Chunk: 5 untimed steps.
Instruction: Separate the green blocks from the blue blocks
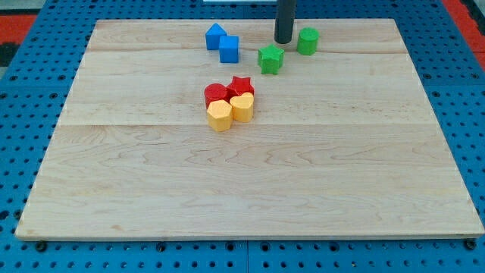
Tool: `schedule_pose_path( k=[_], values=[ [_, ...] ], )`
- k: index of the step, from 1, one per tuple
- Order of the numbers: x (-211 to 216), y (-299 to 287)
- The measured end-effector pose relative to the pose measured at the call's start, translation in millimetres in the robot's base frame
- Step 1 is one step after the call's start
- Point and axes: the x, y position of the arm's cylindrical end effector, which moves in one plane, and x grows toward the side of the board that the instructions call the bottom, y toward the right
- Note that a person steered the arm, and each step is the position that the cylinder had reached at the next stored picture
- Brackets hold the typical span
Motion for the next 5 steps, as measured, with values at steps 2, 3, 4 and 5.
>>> schedule_pose_path(
  k=[2, 3, 4, 5],
  values=[
    [13.0, -14.0],
    [30.7, -26.4],
    [41.0, -48.8],
    [47.3, -76.9]
  ],
)
